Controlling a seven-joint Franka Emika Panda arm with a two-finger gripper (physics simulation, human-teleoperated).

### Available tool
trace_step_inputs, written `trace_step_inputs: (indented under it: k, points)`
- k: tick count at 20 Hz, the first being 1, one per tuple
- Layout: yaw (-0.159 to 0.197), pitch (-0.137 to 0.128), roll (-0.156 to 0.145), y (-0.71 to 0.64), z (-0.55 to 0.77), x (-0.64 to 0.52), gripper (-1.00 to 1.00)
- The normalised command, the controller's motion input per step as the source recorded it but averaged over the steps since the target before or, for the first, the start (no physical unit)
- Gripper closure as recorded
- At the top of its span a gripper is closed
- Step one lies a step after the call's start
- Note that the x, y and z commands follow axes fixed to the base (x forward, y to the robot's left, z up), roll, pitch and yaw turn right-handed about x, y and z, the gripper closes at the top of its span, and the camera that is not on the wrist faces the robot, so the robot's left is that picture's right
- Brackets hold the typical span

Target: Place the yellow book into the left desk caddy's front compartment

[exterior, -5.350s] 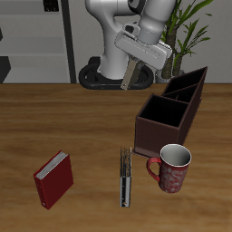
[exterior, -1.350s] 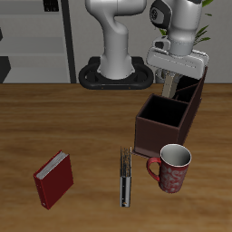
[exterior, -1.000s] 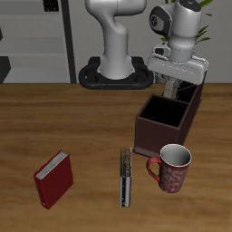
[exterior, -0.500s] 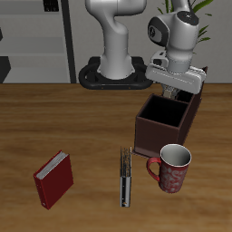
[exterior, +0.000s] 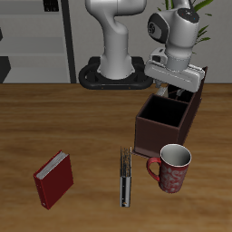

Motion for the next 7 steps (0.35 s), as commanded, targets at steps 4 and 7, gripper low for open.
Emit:
trace_step_inputs:
  k: [4,7]
  points:
    - [0.002,-0.009,0.003,-0.04,0.06,-0.02,-1.0]
    - [0.016,-0.02,-0.019,-0.15,0.13,-0.04,-1.0]
